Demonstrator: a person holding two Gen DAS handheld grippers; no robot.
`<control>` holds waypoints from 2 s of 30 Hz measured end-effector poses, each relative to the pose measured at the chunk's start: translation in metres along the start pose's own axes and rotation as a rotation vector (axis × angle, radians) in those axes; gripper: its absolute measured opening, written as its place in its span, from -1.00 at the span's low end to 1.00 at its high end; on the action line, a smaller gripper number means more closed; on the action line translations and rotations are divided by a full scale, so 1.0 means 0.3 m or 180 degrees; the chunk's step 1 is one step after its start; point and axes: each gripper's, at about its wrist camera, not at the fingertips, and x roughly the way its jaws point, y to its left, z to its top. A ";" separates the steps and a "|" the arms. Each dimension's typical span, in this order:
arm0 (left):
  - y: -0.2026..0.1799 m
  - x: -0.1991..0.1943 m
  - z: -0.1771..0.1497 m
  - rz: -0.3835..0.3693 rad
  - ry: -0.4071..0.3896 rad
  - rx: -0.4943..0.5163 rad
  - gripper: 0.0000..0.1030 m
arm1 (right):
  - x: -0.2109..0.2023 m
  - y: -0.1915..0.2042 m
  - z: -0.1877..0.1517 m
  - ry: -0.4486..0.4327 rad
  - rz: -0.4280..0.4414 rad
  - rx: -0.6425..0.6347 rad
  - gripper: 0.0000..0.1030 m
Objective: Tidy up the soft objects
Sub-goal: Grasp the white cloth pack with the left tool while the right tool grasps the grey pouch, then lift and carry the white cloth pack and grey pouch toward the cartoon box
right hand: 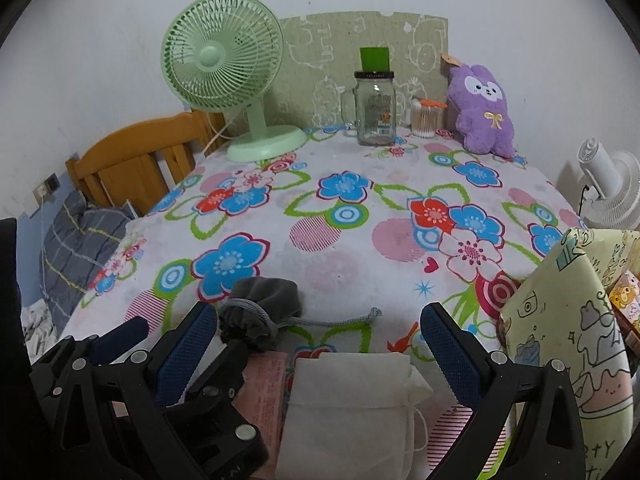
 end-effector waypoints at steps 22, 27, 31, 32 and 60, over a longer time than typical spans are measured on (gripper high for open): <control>0.075 0.028 -0.024 -0.0034 0.0125 -0.0151 -0.35 | 0.076 0.082 -0.002 0.0128 0.0079 -0.0237 1.00; 0.081 0.038 -0.010 -0.0050 0.0109 -0.0150 -0.41 | 0.102 0.104 0.014 0.0131 0.0091 -0.0306 0.87; 0.077 0.048 0.004 -0.0067 0.0136 -0.0122 -0.41 | 0.125 0.103 0.024 0.0198 0.0143 -0.0272 0.80; 0.076 0.049 0.003 -0.0067 0.0137 -0.0112 -0.41 | 0.131 0.104 0.026 0.0216 0.0138 -0.0267 0.72; 0.003 -0.046 0.006 -0.0036 -0.0056 0.0036 -0.47 | 0.041 0.047 0.016 0.0312 0.0225 -0.0094 -0.16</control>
